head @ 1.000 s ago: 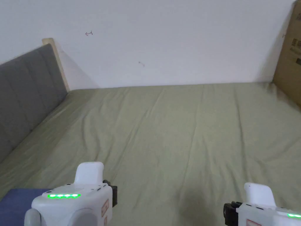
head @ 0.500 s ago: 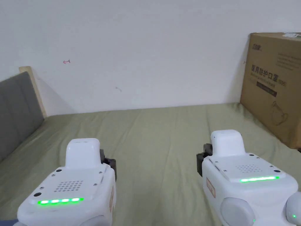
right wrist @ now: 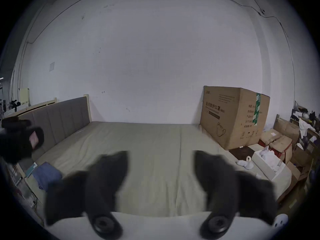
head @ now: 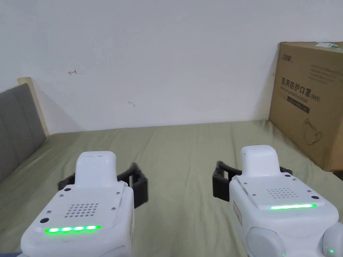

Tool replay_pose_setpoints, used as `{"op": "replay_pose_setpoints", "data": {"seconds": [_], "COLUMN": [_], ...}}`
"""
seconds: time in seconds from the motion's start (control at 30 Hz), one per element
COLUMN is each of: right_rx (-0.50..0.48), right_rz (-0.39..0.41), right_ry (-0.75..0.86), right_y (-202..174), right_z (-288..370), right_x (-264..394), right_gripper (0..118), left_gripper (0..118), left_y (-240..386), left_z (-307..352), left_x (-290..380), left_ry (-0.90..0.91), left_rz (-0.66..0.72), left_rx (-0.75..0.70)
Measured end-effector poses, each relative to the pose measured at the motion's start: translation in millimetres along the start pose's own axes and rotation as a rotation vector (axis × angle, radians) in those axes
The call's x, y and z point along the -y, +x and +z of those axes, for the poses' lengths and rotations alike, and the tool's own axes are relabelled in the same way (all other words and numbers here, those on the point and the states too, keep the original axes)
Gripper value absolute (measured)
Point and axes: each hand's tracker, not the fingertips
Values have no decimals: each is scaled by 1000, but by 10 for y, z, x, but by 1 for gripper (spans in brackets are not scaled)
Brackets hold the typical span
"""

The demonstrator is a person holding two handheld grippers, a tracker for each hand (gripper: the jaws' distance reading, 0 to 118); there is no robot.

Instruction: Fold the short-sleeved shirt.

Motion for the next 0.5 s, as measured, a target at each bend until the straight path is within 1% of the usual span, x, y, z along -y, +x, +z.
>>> {"op": "replay_pose_setpoints", "data": {"seconds": [0.03,0.07,0.1,0.17,0.23,0.33,0.4,0.47,0.5], "right_rx": [0,-5,-1,38,42,7,9,16,5], "right_rz": [-2,-7,-4,28,42,22,16,18,14], "right_ry": [5,24,36,42,48,47,59,76,82], "right_y": [-3,-14,-25,-71,-89,-82,-93,-110,-105], "right_z": [2,19,33,18,7,12,24,40,44], "right_x": [3,4,-4,-43,-73,-101,-106,-111,-113], "right_gripper": [93,108,110,110,110,110,111,111,111], "left_gripper": [107,118,118,118,118,118,118,118,118], "left_y": [5,6,11,2,-5,-59,-62,-58,-64], "left_z": [-20,1,45,20,-32,-48,-44,-77,-96], "left_x": [6,20,20,50,27,10,2,-12,-15], "left_ry": [-17,-9,44,31,-13,-26,-22,-53,-68], "left_rz": [-9,-1,10,26,39,49,47,36,40], "left_rx": [9,11,23,8,24,56,40,12,9]}}
